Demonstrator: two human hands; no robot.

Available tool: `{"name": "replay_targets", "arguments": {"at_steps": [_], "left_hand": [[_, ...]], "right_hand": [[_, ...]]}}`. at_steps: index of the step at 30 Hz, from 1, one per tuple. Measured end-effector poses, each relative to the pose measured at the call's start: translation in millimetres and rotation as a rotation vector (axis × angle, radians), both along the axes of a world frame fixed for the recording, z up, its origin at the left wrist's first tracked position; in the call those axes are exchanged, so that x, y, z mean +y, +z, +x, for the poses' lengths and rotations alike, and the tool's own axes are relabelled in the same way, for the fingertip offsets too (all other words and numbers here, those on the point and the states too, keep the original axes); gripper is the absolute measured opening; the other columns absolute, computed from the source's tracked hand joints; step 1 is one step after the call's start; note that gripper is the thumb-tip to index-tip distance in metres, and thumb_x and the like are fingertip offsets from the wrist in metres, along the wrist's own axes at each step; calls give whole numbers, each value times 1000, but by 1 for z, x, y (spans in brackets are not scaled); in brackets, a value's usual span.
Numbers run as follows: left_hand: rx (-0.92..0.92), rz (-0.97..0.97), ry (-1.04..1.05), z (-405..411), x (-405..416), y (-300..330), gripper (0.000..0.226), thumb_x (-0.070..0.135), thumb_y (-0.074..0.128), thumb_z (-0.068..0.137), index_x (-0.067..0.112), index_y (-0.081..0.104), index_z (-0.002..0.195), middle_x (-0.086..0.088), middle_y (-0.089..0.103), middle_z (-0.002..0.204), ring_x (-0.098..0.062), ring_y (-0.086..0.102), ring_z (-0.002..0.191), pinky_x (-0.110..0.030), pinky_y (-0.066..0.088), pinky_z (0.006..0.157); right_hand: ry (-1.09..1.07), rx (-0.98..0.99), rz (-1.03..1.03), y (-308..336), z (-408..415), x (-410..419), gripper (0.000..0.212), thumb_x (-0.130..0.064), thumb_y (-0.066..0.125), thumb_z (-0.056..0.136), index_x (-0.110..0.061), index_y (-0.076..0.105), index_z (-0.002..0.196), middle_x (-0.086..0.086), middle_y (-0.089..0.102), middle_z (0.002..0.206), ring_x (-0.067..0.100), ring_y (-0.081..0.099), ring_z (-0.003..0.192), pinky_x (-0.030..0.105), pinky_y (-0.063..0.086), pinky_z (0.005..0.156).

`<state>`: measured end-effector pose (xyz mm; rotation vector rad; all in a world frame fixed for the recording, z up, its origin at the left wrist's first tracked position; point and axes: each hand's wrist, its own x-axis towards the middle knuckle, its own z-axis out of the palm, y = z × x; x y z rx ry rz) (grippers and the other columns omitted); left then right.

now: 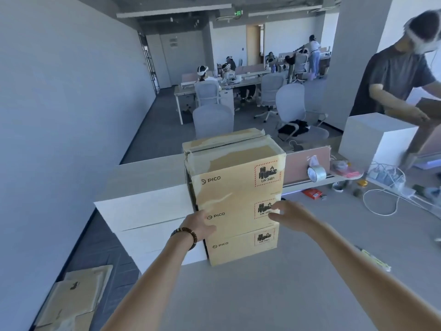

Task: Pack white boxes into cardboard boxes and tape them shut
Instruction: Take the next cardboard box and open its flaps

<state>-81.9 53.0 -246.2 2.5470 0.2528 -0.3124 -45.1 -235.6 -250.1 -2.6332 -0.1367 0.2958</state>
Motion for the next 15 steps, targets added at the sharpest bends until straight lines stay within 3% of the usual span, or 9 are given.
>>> {"name": "replay_targets", "arguments": {"at_steps": [4, 7, 9, 11, 15], "left_hand": [[-55, 32, 72, 25, 4, 7, 53, 42, 66, 84, 19, 54, 130, 0, 59, 127, -19, 57, 107, -28, 47, 83], [-65, 108, 101, 37, 10, 10, 47, 50, 67, 83, 16, 60, 115, 2, 64, 114, -20, 61, 102, -31, 52, 86], [-86, 134, 136, 42, 14, 10, 45, 54, 66, 81, 14, 65, 102, 2, 68, 103, -21, 65, 95, -33, 55, 83], [-112, 141, 156, 47, 19, 9, 43, 58, 65, 78, 17, 67, 92, 3, 70, 93, -20, 66, 87, -34, 57, 77], [-145, 27, 155, 61, 25, 5, 39, 58, 71, 77, 24, 64, 95, 11, 68, 90, -14, 65, 87, -28, 52, 69]], "right_hand": [[-64, -26, 53, 2, 31, -15, 40, -43, 58, 94, -18, 63, 126, 1, 64, 108, 18, 56, 88, 27, 41, 61], [-132, -58, 100, 5, 48, -23, 33, -36, 59, 94, -7, 64, 108, 0, 64, 88, 21, 61, 79, 31, 44, 62], [-184, -72, 125, 7, 62, -28, 21, -36, 61, 93, -16, 56, 98, -13, 56, 81, 12, 55, 74, 27, 40, 57], [-188, -72, 142, 10, 75, -32, 23, -39, 66, 90, -29, 50, 103, -16, 54, 89, 11, 52, 80, 24, 38, 57], [-163, -23, 218, 7, 108, -38, 59, -51, 77, 78, -35, 51, 128, -10, 57, 115, 15, 58, 109, 29, 48, 73]]}}
